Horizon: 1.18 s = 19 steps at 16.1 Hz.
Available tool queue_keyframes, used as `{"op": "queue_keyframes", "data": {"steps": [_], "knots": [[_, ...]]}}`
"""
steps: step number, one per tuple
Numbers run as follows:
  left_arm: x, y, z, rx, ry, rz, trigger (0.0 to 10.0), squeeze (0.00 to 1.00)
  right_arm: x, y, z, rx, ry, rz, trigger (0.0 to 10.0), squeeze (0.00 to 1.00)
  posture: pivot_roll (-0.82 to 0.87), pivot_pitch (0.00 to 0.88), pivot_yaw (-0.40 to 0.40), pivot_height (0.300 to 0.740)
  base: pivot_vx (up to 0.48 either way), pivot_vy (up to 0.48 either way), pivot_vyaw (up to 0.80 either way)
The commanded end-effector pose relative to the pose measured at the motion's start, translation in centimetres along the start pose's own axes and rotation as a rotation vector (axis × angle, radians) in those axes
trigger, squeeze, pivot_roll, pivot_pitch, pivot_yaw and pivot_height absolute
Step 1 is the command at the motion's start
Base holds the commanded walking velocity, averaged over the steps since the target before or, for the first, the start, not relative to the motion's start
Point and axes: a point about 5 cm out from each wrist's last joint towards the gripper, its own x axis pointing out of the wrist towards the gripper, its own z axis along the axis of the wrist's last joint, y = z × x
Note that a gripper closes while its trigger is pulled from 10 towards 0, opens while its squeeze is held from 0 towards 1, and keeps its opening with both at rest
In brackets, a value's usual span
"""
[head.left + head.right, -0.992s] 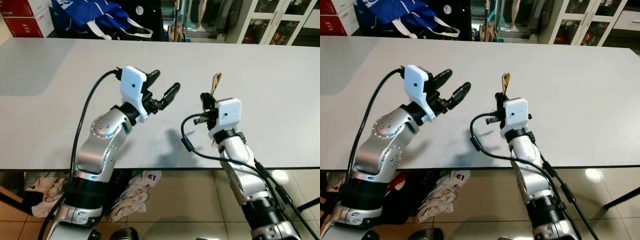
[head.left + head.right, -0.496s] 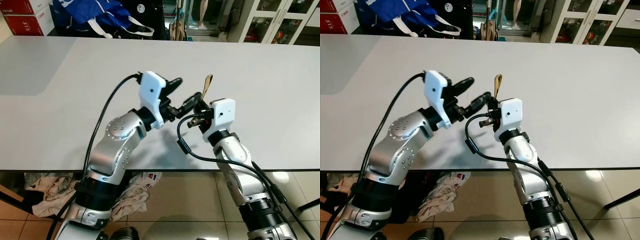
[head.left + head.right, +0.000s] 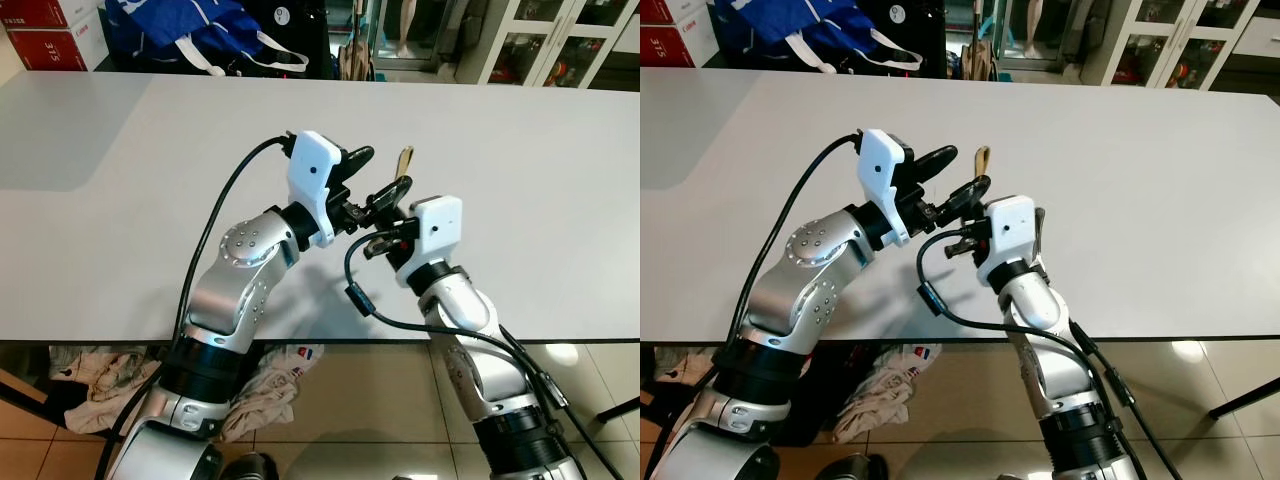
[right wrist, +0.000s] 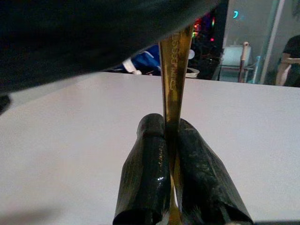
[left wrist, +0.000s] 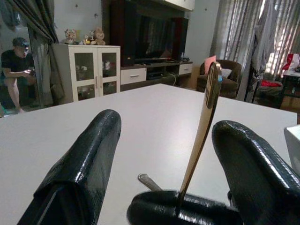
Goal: Setting the table
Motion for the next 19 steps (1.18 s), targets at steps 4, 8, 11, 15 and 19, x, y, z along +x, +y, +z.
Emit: {"op": "queue_keyframes", "data": {"steps": [4, 8, 11, 15, 19], "knots": [[1.1, -0.4, -0.5, 0.024, 0.028, -0.023, 10.0, 0.00, 0.1, 0.9, 1.2, 0.016, -0.028, 0.039, 10.0, 0.00, -0.03, 0.058, 0.003, 0.740, 0.000, 0.000, 0.00], [1.5, -0.6, -0.7, 0.021, 0.032, -0.026, 10.0, 0.83, 0.1, 1.1, 1.3, 0.017, -0.025, 0.040, 10.0, 0.00, -0.03, 0.059, 0.006, 0.740, 0.000, 0.000, 0.00], [1.8, -0.6, -0.7, 0.023, 0.025, -0.032, 10.0, 0.75, 0.1, 1.5, 1.4, 0.024, -0.026, 0.053, 10.0, 0.00, -0.03, 0.054, 0.008, 0.740, 0.000, 0.000, 0.00], [2.0, -0.5, -0.8, 0.013, 0.021, -0.025, 0.0, 0.00, 0.1, 1.9, 1.4, 0.024, -0.025, 0.065, 10.0, 0.00, -0.03, 0.046, 0.012, 0.740, 0.000, 0.000, 0.00], [2.1, -0.1, -0.7, 0.020, 0.013, 0.005, 0.0, 0.00, 0.0, 1.9, 1.4, 0.022, -0.022, 0.068, 10.0, 0.00, -0.03, 0.038, 0.012, 0.740, 0.000, 0.000, 0.00]]}}
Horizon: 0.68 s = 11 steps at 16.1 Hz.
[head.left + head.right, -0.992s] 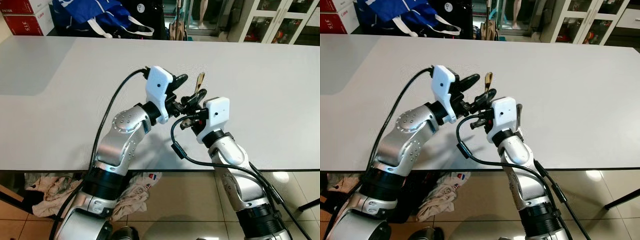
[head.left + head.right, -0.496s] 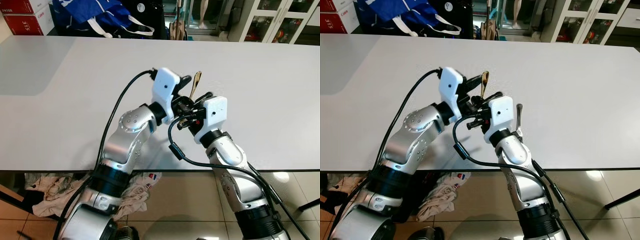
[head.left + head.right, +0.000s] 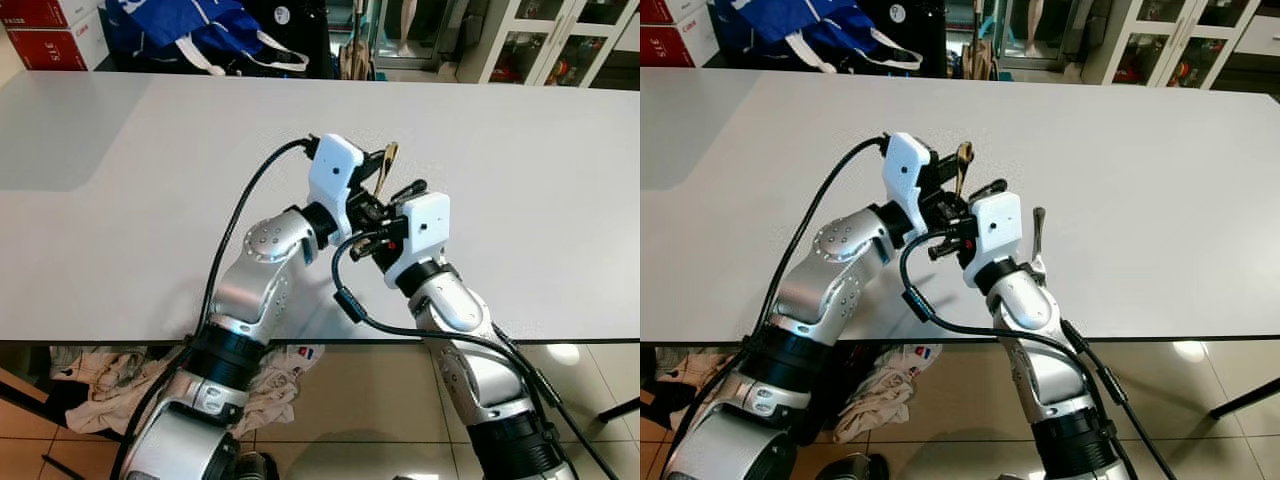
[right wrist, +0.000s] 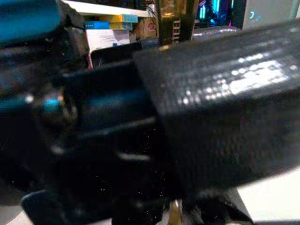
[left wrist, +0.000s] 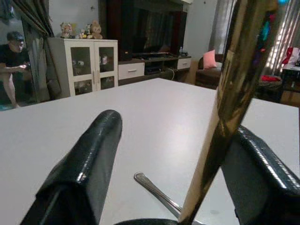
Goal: Setting the table
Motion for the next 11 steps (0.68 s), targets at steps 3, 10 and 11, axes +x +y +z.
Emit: {"op": "queue_keyframes", "data": {"steps": [3, 10, 11], "knots": [[0.3, 0.3, 0.6, 0.019, -0.026, 0.013, 0.0, 0.00, -0.2, 0.2, 0.2, -0.009, 0.001, 0.010, 10.0, 0.00, -0.03, 0.033, 0.012, 0.740, 0.000, 0.000, 0.00], [0.2, 0.8, 1.6, 0.071, -0.078, 0.016, 0.0, 0.00, -0.6, 0.1, -0.4, -0.016, 0.023, 0.013, 10.0, 0.00, -0.03, 0.036, 0.008, 0.740, 0.000, 0.000, 0.00], [0.2, 0.8, 1.7, 0.072, -0.086, 0.011, 0.0, 0.00, -0.6, 0.1, -0.5, -0.018, 0.027, 0.011, 10.0, 0.00, -0.03, 0.039, 0.009, 0.740, 0.000, 0.000, 0.00]]}}
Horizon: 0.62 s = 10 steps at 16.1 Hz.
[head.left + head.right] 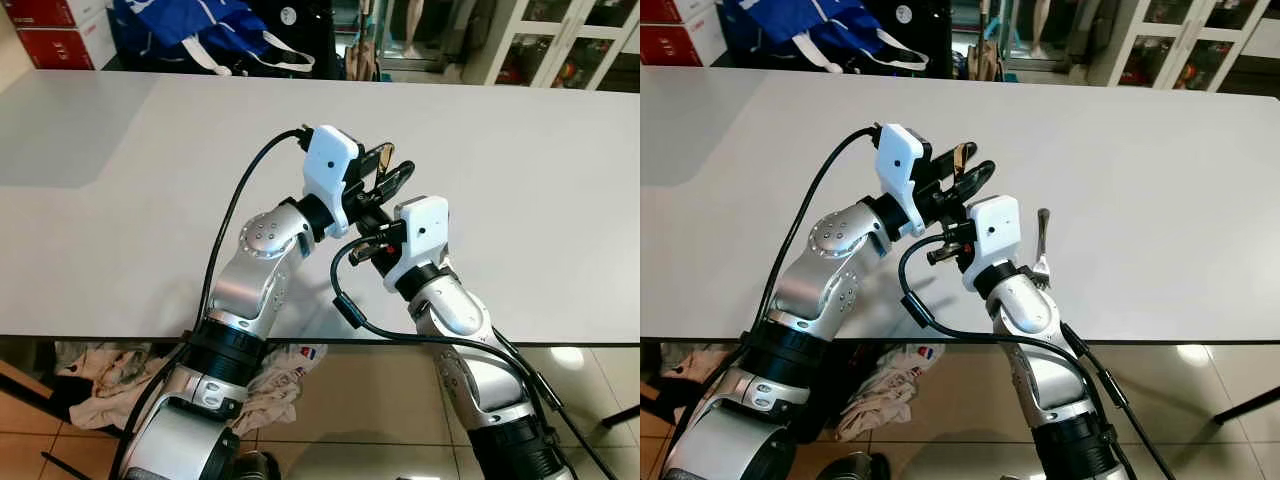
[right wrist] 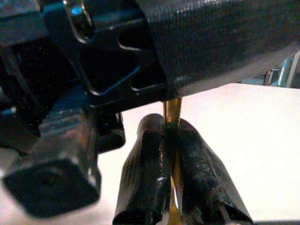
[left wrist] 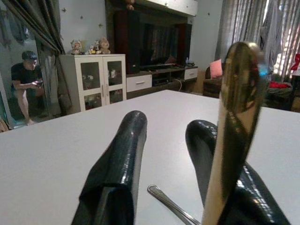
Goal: Setting the table
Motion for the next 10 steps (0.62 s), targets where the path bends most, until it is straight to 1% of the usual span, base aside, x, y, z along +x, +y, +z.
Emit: {"op": "queue_keyframes", "data": {"steps": [1, 6, 10], "knots": [[0.4, 0.3, 1.0, 0.028, -0.033, 0.001, 0.0, 0.00, -0.3, -0.1, -0.3, -0.012, 0.015, -0.001, 10.0, 0.00, -0.03, 0.039, 0.009, 0.740, 0.000, 0.000, 0.00], [0.4, -0.1, 1.6, 0.022, -0.053, -0.023, 0.0, 0.00, -0.2, -0.4, -0.7, -0.023, 0.031, -0.018, 10.0, 0.00, -0.03, 0.047, 0.009, 0.740, 0.000, 0.000, 0.00], [0.4, -0.2, 2.6, 0.033, -0.095, -0.046, 0.0, 0.00, -0.3, -1.0, -1.2, -0.042, 0.054, -0.049, 10.0, 0.00, -0.02, 0.053, 0.009, 0.740, 0.000, 0.000, 0.00]]}}
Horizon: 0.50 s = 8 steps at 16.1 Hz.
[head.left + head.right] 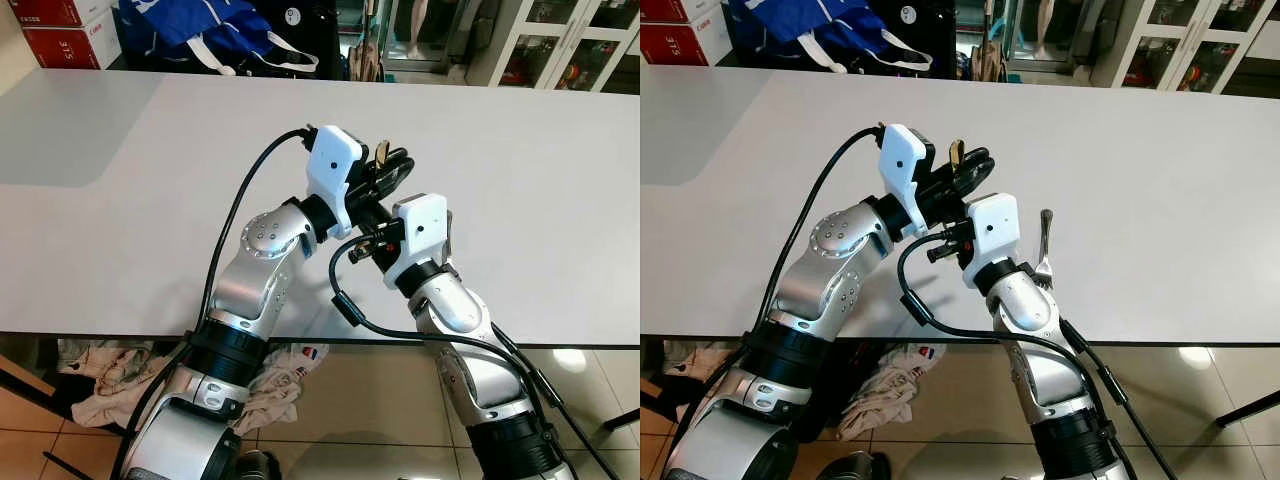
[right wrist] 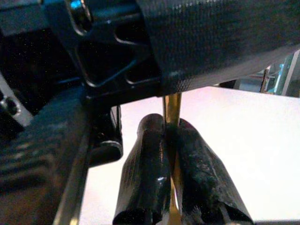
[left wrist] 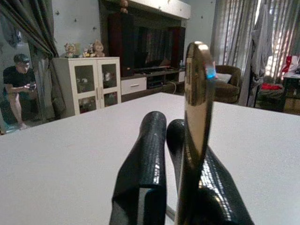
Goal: Setting the table
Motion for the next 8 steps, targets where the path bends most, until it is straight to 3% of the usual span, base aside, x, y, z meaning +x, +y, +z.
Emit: {"op": "queue_keyframes", "data": {"steps": [1, 7, 8], "knots": [[0.4, 0.1, 2.4, 0.044, -0.081, -0.013, 0.0, 0.00, -0.6, -0.7, -1.5, 0.003, 0.068, -0.038, 10.0, 0.00, -0.02, 0.055, 0.009, 0.740, 0.000, 0.000, 0.00], [0.1, 0.5, 1.8, 0.036, -0.060, 0.008, 0.0, 0.00, -0.7, -2.0, -1.9, -0.030, 0.087, -0.142, 10.0, 0.00, -0.02, 0.056, 0.012, 0.740, 0.000, 0.000, 0.00], [0.2, 0.5, 1.7, 0.035, -0.060, 0.007, 0.0, 0.00, -0.7, -2.0, -2.0, -0.032, 0.095, -0.146, 10.0, 1.00, -0.03, 0.059, 0.010, 0.740, 0.000, 0.000, 0.00]]}}
